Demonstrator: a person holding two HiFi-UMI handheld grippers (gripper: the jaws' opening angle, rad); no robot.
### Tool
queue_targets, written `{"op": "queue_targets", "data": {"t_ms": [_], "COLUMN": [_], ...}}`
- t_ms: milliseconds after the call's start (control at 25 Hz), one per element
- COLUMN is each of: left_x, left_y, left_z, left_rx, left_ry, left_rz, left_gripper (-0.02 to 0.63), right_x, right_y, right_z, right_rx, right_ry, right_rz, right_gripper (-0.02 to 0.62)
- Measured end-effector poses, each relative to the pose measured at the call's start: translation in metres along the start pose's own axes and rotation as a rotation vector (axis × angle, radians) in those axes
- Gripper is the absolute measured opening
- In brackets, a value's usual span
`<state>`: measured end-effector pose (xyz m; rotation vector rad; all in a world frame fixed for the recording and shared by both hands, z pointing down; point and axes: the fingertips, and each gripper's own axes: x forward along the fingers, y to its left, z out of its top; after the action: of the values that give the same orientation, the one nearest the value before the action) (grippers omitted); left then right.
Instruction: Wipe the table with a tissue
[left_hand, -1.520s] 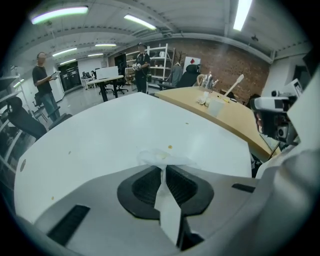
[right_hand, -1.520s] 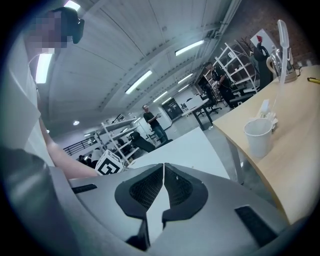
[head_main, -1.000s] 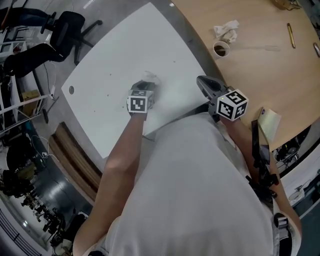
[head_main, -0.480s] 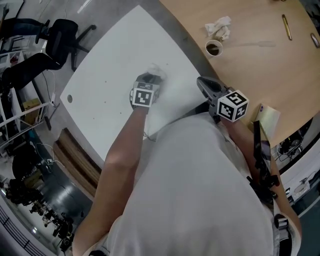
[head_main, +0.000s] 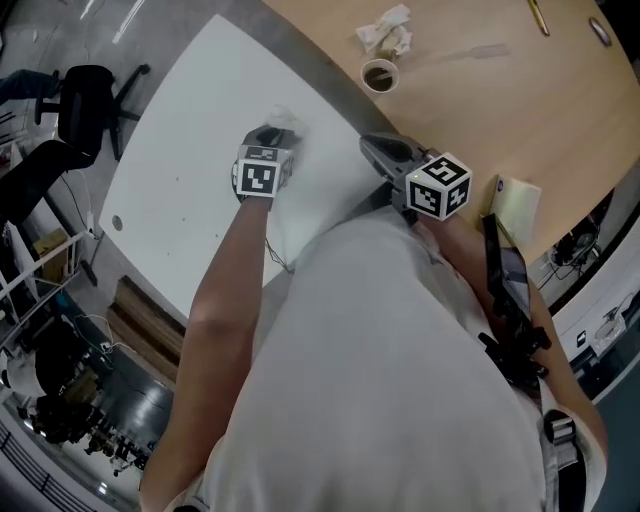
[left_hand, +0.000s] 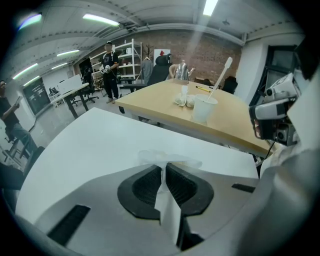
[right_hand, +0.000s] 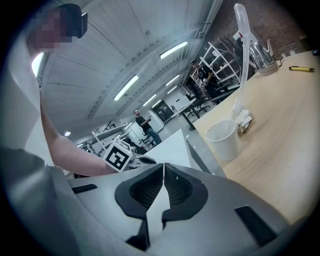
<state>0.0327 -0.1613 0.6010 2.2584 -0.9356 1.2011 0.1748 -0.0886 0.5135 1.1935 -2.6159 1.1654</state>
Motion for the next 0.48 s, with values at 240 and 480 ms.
{"op": "queue_targets", "data": {"t_ms": [240,480], "left_x": [0.022,-0.009], "left_y": [-0.02,-0.021], "left_z": [0.027,0.075], "left_rx": [0.08,-0.122], "left_ry": [0.002,-0.252], "left_rz": [-0.047,-0.084], "left_gripper": [0.035,0.035], "right_x": [-0.007,-0.011], "right_y": [-0.01,-0.015], "right_z": [0.006,0.019], "right_rx": [0.011,0.0], "right_ry": [-0.007,-0.009], "right_rz": [-0.007,0.019], "right_gripper": [0.018,0.018]}}
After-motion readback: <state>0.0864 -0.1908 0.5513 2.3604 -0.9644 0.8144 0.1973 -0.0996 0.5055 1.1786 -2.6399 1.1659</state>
